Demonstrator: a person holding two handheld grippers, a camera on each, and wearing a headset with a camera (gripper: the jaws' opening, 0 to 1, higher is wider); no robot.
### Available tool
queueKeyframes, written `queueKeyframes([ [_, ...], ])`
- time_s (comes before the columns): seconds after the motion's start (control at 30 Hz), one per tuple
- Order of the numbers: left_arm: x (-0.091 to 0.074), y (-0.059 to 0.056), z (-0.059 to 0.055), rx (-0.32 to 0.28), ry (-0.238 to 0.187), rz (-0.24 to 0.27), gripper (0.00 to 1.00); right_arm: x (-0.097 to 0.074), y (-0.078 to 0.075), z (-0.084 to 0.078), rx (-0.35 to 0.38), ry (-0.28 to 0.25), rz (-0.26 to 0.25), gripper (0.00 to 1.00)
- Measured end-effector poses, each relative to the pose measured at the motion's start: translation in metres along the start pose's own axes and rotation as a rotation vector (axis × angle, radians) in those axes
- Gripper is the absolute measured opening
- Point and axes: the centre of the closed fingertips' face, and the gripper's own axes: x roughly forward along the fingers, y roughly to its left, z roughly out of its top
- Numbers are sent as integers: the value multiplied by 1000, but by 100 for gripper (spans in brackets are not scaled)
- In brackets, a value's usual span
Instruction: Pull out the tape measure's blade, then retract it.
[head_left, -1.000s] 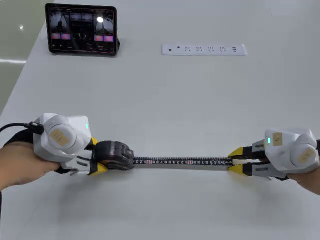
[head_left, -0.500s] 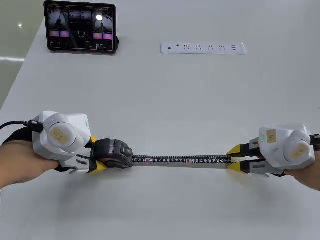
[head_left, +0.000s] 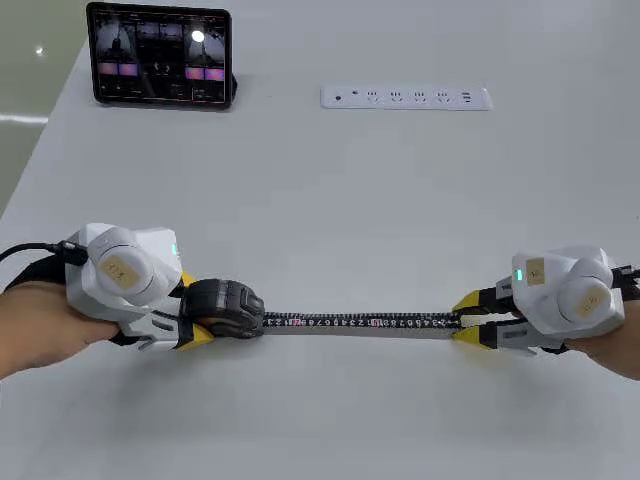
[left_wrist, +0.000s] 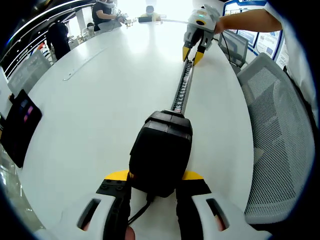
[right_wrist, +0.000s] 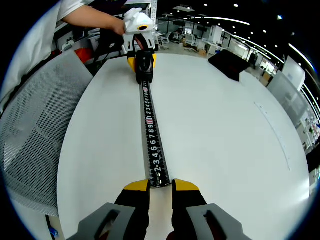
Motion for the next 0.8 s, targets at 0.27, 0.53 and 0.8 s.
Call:
queueKeyframes([
  [0.27, 2, -3, 4, -11, -8, -12, 36, -2, 0, 4, 30, -11, -5, 16],
  [0.53, -2, -5, 2, -56, -17, -28, 42, -5, 2, 17, 135, -82, 0, 25],
  [0.8, -10, -3, 6, -113, -68, -12, 52, -6, 2, 19, 187, -101, -4, 36],
])
